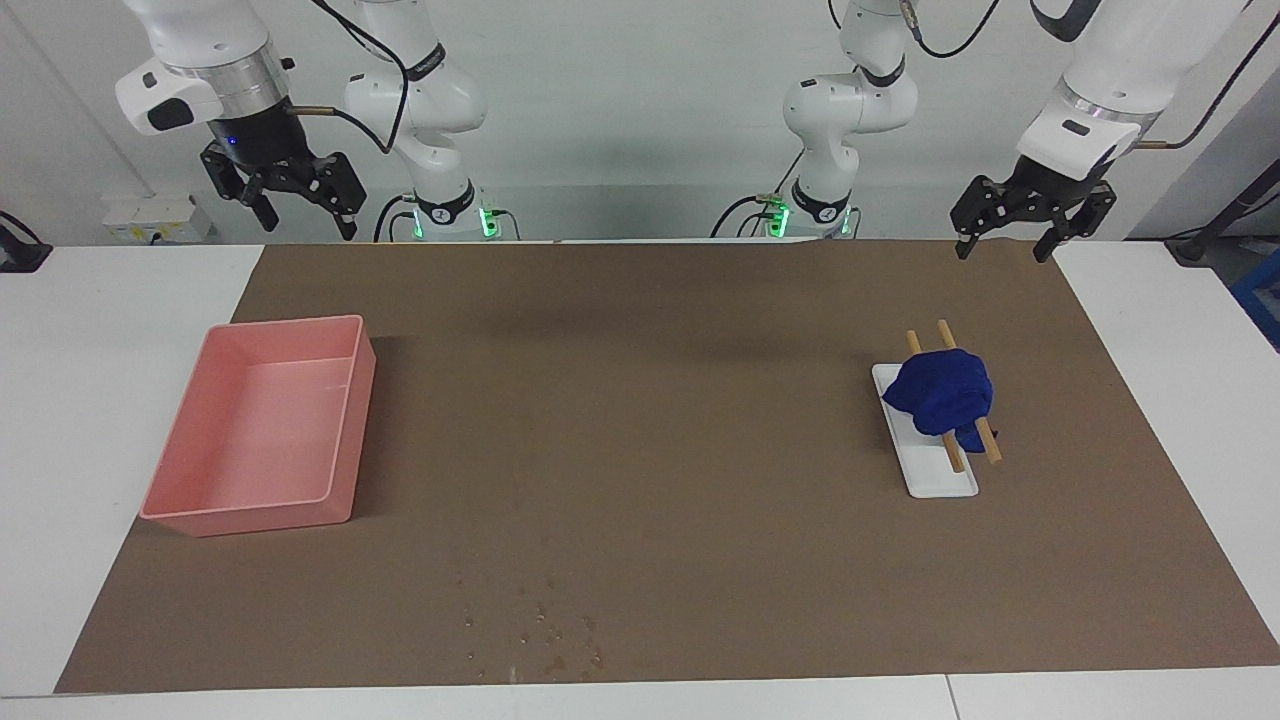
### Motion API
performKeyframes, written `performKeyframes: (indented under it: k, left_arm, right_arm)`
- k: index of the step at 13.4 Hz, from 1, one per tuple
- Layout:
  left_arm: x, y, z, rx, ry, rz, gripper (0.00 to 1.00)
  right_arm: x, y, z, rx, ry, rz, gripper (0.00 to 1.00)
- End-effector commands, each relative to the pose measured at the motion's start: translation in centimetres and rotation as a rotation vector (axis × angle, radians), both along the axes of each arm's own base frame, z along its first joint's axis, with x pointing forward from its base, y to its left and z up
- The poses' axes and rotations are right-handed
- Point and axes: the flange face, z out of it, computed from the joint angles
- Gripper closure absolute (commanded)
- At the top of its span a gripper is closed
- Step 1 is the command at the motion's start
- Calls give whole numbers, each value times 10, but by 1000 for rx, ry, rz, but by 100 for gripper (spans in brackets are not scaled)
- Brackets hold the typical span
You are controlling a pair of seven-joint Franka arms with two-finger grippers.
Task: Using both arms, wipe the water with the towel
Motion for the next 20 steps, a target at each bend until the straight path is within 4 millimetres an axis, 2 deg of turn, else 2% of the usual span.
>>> performKeyframes:
  k: [1, 14, 20]
  left_arm:
    - [-6, 1, 1, -6, -24, 27, 0]
    - [-7, 1, 0, -5, -20, 13, 0]
    - [-8, 1, -10, -6, -46, 28, 0]
  right_arm:
    - [-3, -1, 2, 1, 7, -10, 0]
    - [-3, -1, 2, 1, 7, -10, 0]
    - [-3, -1, 2, -1, 7, -10, 0]
